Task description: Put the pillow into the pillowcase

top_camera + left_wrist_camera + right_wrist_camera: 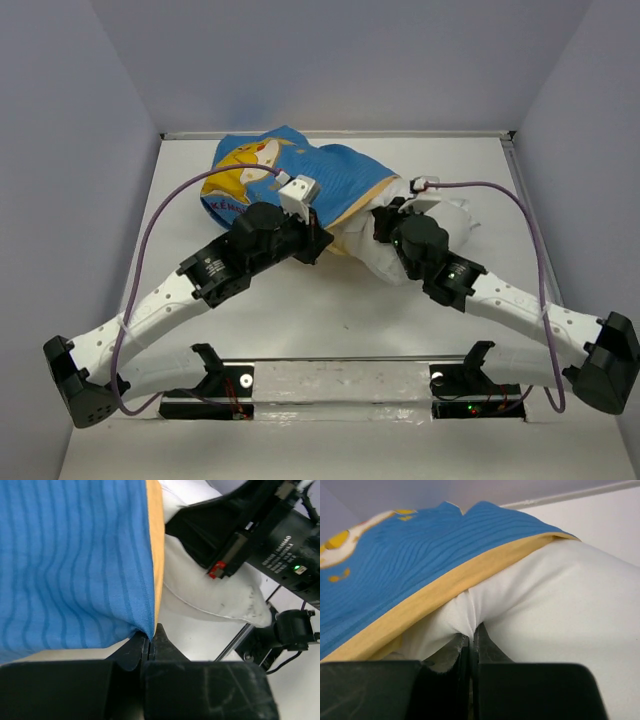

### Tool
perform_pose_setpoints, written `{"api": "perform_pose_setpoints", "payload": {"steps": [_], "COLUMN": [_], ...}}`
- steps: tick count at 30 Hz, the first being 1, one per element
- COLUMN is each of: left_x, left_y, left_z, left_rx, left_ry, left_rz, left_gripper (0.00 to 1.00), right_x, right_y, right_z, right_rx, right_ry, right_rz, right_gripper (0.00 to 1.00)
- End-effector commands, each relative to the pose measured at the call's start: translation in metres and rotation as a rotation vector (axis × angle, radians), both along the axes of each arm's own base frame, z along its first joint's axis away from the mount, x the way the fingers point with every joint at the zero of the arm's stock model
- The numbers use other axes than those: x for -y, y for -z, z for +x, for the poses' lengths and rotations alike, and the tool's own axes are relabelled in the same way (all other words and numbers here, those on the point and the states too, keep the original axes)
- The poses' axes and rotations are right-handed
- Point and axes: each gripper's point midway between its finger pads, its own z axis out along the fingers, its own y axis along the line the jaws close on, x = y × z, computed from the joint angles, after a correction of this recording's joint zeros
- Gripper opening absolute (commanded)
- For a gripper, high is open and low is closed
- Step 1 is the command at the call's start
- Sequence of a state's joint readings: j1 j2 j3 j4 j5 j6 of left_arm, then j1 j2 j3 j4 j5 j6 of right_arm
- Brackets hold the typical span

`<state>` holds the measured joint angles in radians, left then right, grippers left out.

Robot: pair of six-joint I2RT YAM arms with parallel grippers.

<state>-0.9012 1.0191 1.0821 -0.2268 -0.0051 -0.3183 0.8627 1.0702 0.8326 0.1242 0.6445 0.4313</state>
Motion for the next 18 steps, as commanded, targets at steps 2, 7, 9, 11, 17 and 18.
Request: {"api": "perform_pose_setpoints", "payload": {"steps": [2,7,9,11,17,18], "left_x": [0.031,0.031,0.031,0.03,0.016,0.011], "left_y": [0.009,0.014,0.019,0.021,0.064,0.07], "left_z": [-0.017,-0.024,-0.029,-0.03,-0.039,-0.037], "left_rx": [-0.054,-0.064,-0.072,-0.072,-0.101,-0.107], "left_ry": [0.137,0.155,0.17,0.168,0.158,0.127], "left_rz": [-0.094,-0.148,-0.165,-0.185,-0.144,-0.126], "left_gripper": [0.0,0.0,0.0,0.0,0.0,0.01], "right_x": [-0.069,-0.107,-0.109,-0.101,-0.064,-0.057], "right_y": [0.03,0.06,0.072,0.063,0.06,0.058], "right_z": [0.002,-0.024,-0.039,-0.048,-0.084,-0.083], "right_rx": [-0.018,-0.1,-0.139,-0.138,-0.236,-0.229], "right_ry": [-0.143,-0.368,-0.45,-0.47,-0.559,-0.546], "right_rz": [0.045,0.026,-0.011,-0.035,-0.246,-0.252], "right_gripper": [0.0,0.0,0.0,0.26,0.86,0.83]}}
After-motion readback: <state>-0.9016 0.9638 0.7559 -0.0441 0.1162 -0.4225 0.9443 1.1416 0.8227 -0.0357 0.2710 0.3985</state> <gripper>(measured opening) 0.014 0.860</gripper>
